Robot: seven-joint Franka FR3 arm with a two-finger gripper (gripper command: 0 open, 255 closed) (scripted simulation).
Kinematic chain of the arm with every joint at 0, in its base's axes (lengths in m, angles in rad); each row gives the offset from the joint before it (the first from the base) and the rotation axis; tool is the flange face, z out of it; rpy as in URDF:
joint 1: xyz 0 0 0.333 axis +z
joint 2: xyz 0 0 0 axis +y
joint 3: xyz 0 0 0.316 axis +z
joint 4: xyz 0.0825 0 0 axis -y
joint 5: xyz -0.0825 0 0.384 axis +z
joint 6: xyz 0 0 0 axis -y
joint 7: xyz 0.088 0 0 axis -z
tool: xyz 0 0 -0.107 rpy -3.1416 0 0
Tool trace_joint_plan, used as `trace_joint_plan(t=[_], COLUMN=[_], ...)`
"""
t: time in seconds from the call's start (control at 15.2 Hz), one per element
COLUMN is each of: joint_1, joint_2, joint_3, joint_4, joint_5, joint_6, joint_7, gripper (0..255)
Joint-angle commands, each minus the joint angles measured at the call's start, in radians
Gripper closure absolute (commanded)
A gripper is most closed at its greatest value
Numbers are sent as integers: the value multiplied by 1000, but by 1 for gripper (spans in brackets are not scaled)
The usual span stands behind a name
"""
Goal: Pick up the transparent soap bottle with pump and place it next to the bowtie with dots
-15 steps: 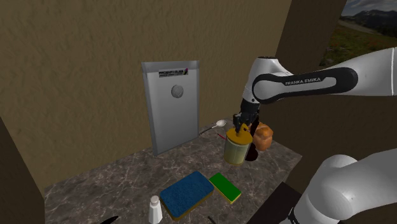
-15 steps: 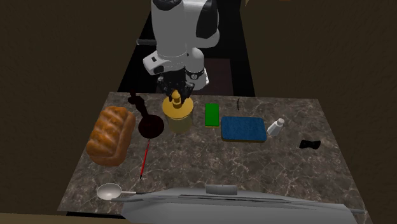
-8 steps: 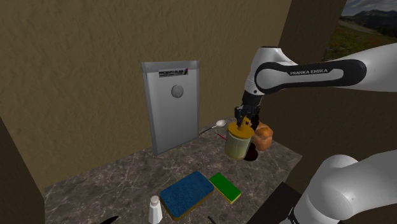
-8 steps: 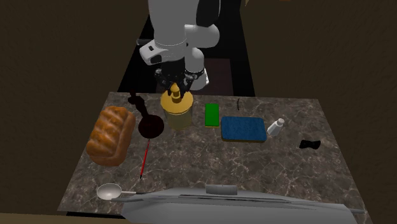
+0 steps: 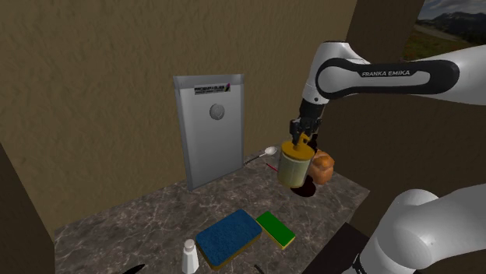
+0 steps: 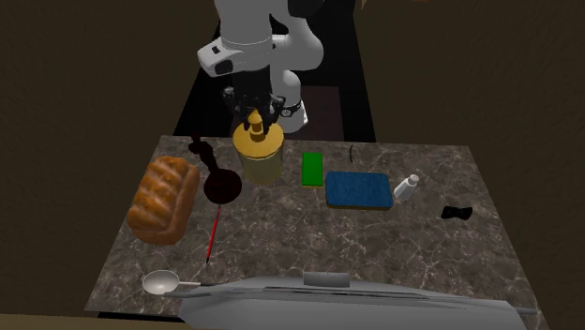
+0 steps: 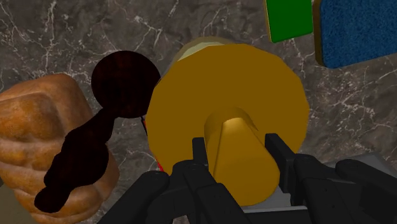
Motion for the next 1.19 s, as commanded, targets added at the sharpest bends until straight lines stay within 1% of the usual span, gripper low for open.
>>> trace_joint_plan(t=[0.0, 1.12], joint_1=[1, 5], joint_2=[-1, 39], joint_3=[3, 10], joint_4=[29, 288], joint_5=[2, 10], joint_6=[-30, -249], joint_7=[2, -5], gripper=[255, 255])
